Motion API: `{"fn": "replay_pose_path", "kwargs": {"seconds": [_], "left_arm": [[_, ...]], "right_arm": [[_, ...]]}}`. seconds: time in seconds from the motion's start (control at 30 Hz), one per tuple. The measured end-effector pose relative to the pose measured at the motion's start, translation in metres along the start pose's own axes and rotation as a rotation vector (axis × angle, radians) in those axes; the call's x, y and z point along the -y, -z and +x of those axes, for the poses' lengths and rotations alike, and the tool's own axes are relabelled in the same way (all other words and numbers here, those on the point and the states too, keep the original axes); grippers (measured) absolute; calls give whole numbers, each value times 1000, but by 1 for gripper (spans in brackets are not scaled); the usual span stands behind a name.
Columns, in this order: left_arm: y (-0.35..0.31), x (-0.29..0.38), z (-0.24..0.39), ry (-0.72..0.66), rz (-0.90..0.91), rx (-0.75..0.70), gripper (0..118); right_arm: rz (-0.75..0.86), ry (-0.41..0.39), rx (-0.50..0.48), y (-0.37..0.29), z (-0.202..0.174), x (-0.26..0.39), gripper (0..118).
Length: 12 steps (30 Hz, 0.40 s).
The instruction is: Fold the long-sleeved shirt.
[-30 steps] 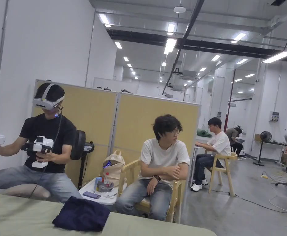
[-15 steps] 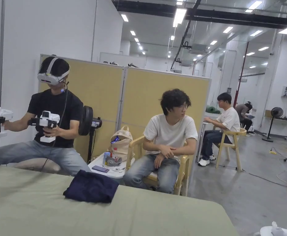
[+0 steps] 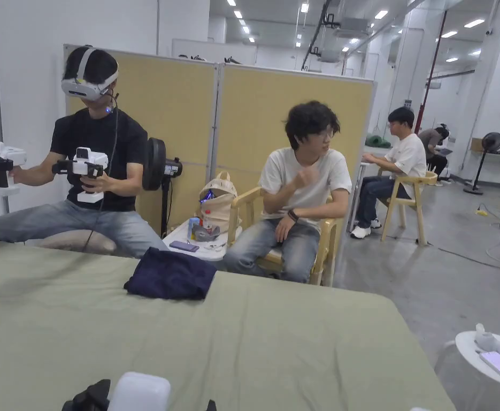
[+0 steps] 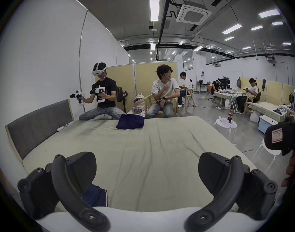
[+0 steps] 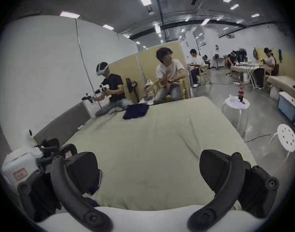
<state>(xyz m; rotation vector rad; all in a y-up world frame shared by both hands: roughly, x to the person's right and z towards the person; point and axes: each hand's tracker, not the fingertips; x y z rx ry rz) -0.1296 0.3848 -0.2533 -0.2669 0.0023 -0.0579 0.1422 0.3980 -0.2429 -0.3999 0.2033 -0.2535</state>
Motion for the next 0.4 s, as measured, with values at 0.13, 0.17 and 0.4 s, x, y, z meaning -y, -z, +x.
{"fn": "replay_pose_path", "kwargs": {"seconds": [0.13, 0.17, 0.4], "left_arm": [[0, -2, 1, 4, 2, 5, 118], [-1, -2, 1, 1, 4, 7, 118], [-3, 3, 0, 30, -5, 9, 118]], "right_arm": [[-30, -80, 150, 9, -6, 2, 118], [-30, -117, 183, 11, -7, 3, 118], [-41, -186, 277, 25, -2, 16, 118]]}}
